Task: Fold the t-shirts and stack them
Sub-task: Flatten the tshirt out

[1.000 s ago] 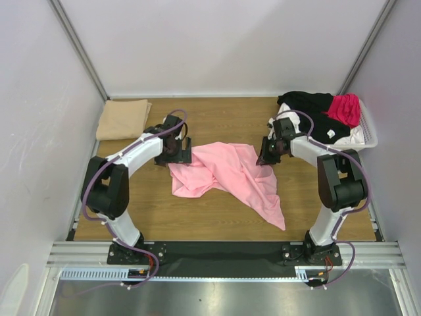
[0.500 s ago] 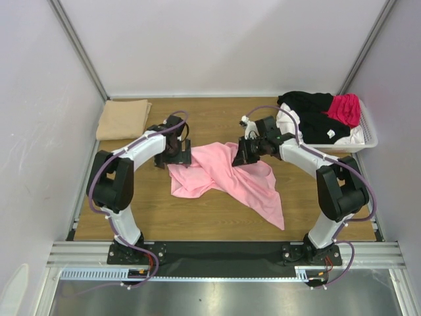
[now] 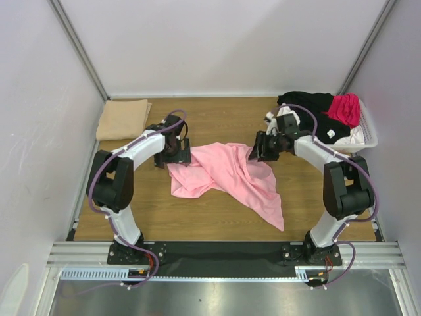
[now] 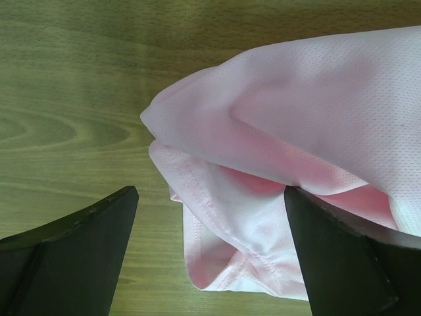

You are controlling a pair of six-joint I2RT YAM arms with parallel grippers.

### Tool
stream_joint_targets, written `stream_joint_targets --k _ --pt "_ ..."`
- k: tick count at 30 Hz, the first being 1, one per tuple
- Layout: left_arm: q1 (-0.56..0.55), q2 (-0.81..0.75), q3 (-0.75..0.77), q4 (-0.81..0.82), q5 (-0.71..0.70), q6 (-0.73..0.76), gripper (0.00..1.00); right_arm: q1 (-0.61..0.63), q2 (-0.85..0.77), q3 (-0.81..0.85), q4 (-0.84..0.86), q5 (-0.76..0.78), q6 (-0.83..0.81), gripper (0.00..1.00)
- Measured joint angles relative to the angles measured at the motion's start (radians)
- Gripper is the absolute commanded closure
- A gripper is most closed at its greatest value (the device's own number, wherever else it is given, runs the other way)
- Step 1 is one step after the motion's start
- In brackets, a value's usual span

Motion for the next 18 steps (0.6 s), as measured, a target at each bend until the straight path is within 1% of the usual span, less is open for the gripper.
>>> stream_joint_targets --k 1,5,7,10,11,13,14,16,17,18 --pt "0.000 0.001 0.000 0.001 0.001 0.000 0.00 -0.026 -0.002 0.000 0.000 0.005 0.011 0.41" --pt "0.001 0.016 0.000 0.012 0.014 0.000 0.01 -0.099 -0.012 0.000 0.000 0.031 0.028 0.41" --pt "0.002 0.024 0.000 0.015 0.019 0.000 0.01 -0.107 -0.013 0.000 0.000 0.037 0.035 0.41" --pt "0.005 0.031 0.000 0.034 0.026 0.000 0.05 -0.103 -0.013 0.000 0.001 0.037 0.054 0.41" --pt "0.006 0.033 0.000 0.042 0.027 0.000 0.09 -0.103 -0.013 0.000 0.003 0.037 0.059 0.40" --pt "0.010 0.034 0.000 0.058 0.037 0.000 0.15 -0.100 -0.013 0.000 0.005 0.037 0.072 0.41" --pt "0.012 0.036 0.000 0.066 0.043 0.000 0.22 -0.099 -0.013 0.000 0.006 0.037 0.076 0.41" --pt "0.017 0.041 0.000 0.084 0.050 0.000 0.31 -0.099 -0.013 0.000 0.008 0.037 0.084 0.41" --pt "0.019 0.044 0.000 0.091 0.053 -0.001 0.41 -0.099 -0.013 0.000 0.008 0.036 0.087 0.41" --pt "0.022 0.046 0.000 0.098 0.056 -0.004 0.45 -0.099 -0.013 0.001 0.008 0.035 0.090 0.41"
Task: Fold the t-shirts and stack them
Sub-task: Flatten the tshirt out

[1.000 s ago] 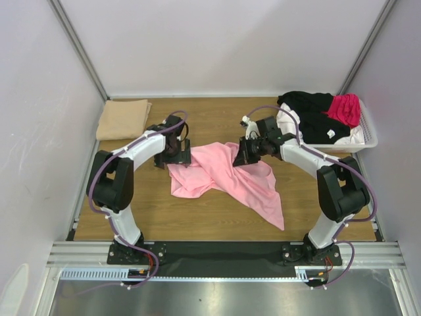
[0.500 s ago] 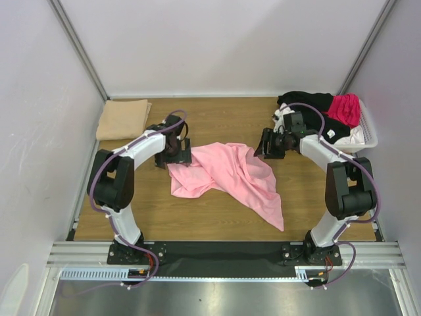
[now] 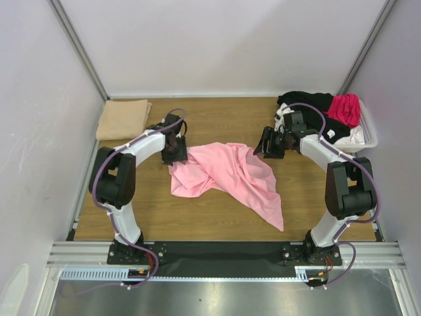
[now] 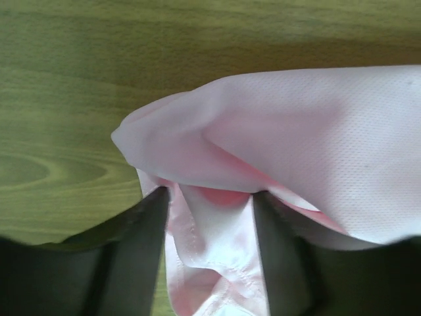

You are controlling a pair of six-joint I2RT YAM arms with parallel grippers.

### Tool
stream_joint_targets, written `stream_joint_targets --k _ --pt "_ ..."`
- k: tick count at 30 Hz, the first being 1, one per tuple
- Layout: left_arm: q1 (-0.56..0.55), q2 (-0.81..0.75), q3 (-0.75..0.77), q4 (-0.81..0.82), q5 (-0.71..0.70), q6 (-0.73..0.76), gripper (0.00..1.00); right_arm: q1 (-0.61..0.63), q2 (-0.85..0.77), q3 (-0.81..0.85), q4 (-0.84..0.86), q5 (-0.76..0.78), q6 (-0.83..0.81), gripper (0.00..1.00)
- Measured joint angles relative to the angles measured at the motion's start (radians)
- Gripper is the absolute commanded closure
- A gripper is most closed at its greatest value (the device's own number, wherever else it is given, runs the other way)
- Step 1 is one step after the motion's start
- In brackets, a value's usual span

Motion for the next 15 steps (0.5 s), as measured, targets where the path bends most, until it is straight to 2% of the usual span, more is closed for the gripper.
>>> stream_joint_targets --k 1,4,5,11,15 --pt "0.001 0.000 0.000 0.004 0.005 0.003 0.49 0.000 0.002 0.003 0.000 -0.002 0.003 0.41" --pt "0.009 0.000 0.000 0.025 0.014 0.003 0.75 0.002 0.021 0.024 0.002 -0.010 0.013 0.42" --pt "0.012 0.000 -0.001 0.031 0.014 0.006 0.99 0.003 0.032 0.035 0.004 -0.011 0.015 0.42" --pt "0.047 -0.030 0.009 0.015 0.008 0.013 1.00 0.016 0.080 0.087 0.007 -0.015 0.019 0.44" --pt "0.097 -0.073 0.086 -0.041 -0.029 0.037 1.00 0.025 0.105 0.127 0.006 -0.017 0.019 0.46"
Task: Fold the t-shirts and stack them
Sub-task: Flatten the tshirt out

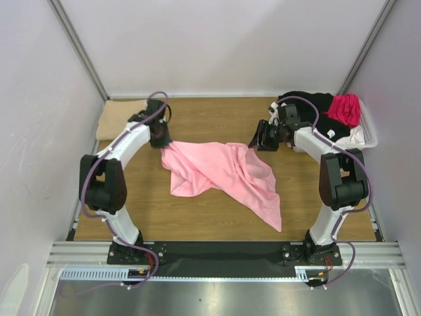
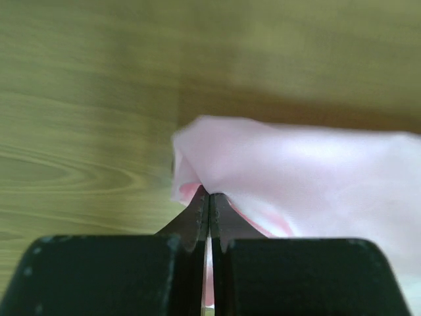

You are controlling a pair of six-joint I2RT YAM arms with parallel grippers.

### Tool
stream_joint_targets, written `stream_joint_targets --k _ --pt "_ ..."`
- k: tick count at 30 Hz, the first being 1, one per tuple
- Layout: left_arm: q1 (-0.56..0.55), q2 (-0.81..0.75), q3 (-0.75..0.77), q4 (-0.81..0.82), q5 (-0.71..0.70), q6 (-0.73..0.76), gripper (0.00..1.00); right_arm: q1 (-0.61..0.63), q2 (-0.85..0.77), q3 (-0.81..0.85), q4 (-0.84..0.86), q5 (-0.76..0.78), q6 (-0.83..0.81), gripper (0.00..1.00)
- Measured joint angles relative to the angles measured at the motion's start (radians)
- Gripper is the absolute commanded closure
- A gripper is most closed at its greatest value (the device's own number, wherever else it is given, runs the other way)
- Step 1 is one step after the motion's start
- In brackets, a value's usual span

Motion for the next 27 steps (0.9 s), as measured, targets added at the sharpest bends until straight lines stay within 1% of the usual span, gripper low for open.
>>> stream_joint_targets --k 4,7,8,12,19,20,22,24,27 --pt "0.061 -0.079 0.085 -0.025 -0.051 0.028 1.00 0.006 0.032 0.038 0.005 -0.003 0.000 0.46" --pt "0.096 -0.148 0.112 -0.018 -0.106 0.055 0.96 0.012 0.059 0.063 0.005 -0.009 0.000 0.46" --pt "0.104 -0.167 0.113 -0.015 -0.124 0.064 0.93 0.013 0.069 0.072 0.005 -0.013 0.000 0.46" --pt "0.115 -0.191 0.120 0.000 -0.176 0.100 0.90 0.016 0.106 0.108 0.008 -0.025 0.000 0.46" --pt "0.114 -0.166 0.120 -0.011 -0.274 0.095 0.97 0.022 0.151 0.171 0.008 -0.040 0.000 0.45" --pt "0.114 -0.165 0.119 -0.017 -0.288 0.085 1.00 0.024 0.159 0.183 0.009 -0.046 -0.003 0.43" --pt "0.114 -0.166 0.113 -0.028 -0.320 0.051 1.00 0.035 0.187 0.225 0.000 -0.052 -0.017 0.40" --pt "0.114 -0.172 0.085 -0.030 -0.344 0.007 1.00 0.054 0.225 0.281 -0.013 -0.052 -0.039 0.34" --pt "0.114 -0.188 0.016 -0.052 -0.358 -0.055 1.00 0.088 0.290 0.378 -0.034 -0.052 -0.074 0.32"
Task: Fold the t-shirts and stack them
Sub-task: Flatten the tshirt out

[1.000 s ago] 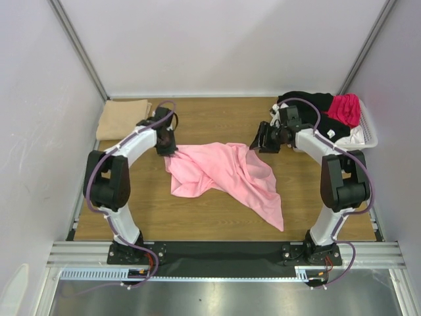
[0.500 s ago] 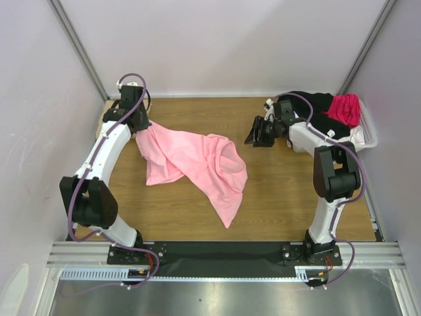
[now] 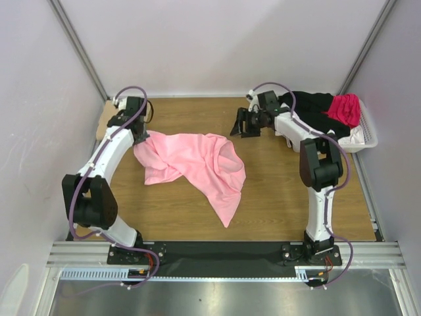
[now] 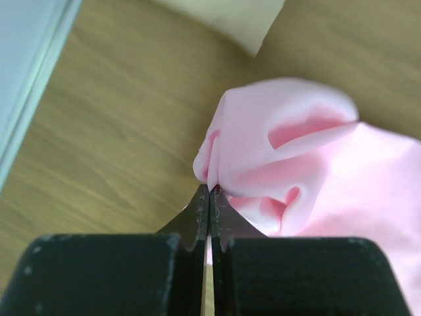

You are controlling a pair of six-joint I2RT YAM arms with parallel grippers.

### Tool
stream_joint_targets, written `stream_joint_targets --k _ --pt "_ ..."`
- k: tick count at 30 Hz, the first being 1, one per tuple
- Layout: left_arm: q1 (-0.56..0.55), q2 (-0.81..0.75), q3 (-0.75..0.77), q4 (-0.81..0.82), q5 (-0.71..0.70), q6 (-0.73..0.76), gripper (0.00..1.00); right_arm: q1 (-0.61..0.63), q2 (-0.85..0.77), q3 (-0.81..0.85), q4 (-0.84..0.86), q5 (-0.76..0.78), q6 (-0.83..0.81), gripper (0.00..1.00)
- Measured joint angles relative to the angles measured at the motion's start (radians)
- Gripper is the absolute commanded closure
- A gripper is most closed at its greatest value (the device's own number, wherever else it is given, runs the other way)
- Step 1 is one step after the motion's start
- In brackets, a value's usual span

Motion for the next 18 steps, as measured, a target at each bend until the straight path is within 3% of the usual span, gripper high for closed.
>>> stream_joint_targets --k 5,18 --pt "0.000 -0.022 -0.070 -0.054 -0.026 -0.080 1.00 0.034 0.092 0.106 -0.032 -0.017 -0.029 0.32" --pt "0.000 -0.107 -0.121 -0.145 -0.089 -0.175 1.00 0.053 0.131 0.105 -0.017 -0.090 0.022 0.32"
